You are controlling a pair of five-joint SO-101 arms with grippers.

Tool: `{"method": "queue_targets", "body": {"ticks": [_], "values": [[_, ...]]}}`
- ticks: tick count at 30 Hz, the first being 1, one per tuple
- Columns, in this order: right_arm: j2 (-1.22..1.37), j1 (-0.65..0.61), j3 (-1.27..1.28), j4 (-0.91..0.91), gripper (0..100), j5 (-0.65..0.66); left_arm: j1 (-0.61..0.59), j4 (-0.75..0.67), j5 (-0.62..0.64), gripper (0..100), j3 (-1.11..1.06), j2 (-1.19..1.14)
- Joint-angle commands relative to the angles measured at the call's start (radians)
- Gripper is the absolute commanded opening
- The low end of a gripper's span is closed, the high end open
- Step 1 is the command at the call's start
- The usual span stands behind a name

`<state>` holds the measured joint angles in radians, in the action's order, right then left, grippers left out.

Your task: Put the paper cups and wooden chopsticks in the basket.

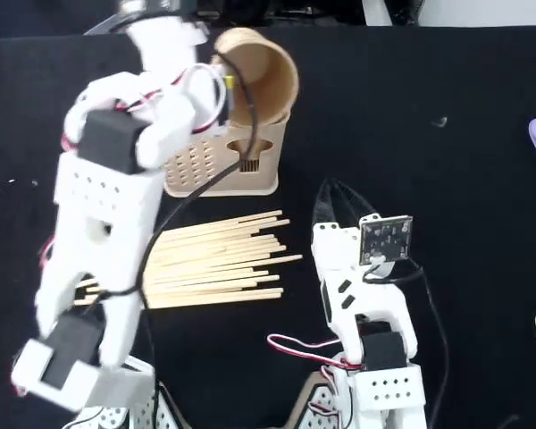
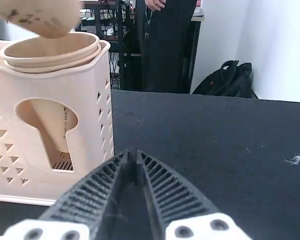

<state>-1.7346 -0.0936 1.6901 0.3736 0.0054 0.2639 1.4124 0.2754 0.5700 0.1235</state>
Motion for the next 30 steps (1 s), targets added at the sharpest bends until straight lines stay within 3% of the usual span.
{"method": "queue_targets", "body": {"ticks": [1,10,30], "values": [[-0.019,0.02,0.002,0.003,1.8,-0.002,0.035,0.101,0.008,3,0.251,-0.098],[-0.019,0.02,0.002,0.003,1.8,-0.002,-0.016,0.261,0.006,3,0.41,-0.219],[-0.019,0.02,0.002,0.003,1.8,-0.002,0.019,0.299,0.002,3,0.456,-0.227]]}}
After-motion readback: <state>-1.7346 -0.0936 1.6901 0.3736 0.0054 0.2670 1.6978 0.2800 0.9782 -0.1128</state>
